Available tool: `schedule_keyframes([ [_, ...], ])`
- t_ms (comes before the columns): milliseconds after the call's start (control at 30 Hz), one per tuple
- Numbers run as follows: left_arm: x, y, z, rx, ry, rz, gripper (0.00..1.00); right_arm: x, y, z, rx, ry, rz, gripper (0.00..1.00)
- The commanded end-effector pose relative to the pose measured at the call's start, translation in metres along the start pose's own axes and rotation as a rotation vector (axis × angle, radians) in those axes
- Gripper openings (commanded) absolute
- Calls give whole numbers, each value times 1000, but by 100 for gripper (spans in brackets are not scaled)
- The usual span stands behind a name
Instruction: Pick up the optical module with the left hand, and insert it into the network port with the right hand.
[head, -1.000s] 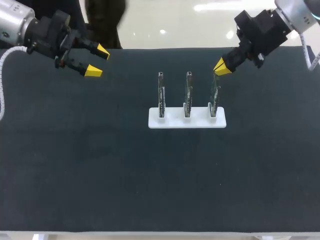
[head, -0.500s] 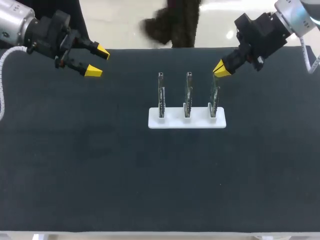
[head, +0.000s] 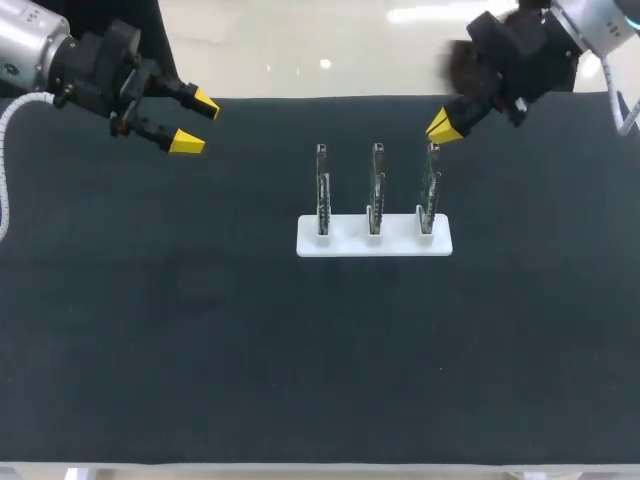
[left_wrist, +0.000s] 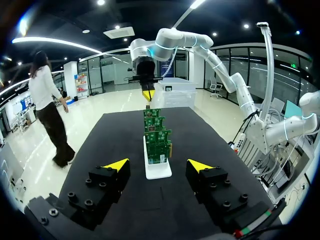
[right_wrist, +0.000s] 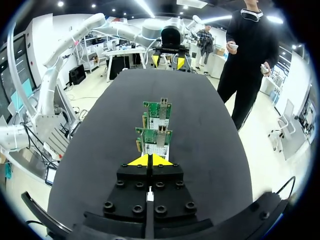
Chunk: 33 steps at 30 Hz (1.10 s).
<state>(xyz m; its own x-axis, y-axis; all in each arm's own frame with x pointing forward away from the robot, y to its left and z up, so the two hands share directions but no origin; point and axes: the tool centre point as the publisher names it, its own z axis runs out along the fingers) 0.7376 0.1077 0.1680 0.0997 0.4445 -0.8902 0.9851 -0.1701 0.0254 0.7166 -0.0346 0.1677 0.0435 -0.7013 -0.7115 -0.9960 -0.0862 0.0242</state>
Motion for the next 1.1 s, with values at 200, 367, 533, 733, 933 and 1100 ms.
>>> schedule_keyframes([
  [200, 0, 1, 0, 3, 3, 0, 100, -20, -5, -12, 18, 5, 43, 0],
  [367, 0, 1, 0, 3, 3, 0, 100, -30, -11, -18, 67, 0, 102, 0],
  [533, 0, 1, 0, 3, 3, 0, 100, -39, -16, -20, 120, -26, 179, 0],
  [733, 0, 1, 0, 3, 3, 0, 100, -47, -16, -18, 156, -46, 231, 100],
  [933, 0, 1, 0, 3, 3, 0, 100, -47, -16, -18, 156, -46, 231, 100],
  [1100, 0, 1, 0, 3, 3, 0, 100, -47, -16, -18, 156, -46, 231, 100],
])
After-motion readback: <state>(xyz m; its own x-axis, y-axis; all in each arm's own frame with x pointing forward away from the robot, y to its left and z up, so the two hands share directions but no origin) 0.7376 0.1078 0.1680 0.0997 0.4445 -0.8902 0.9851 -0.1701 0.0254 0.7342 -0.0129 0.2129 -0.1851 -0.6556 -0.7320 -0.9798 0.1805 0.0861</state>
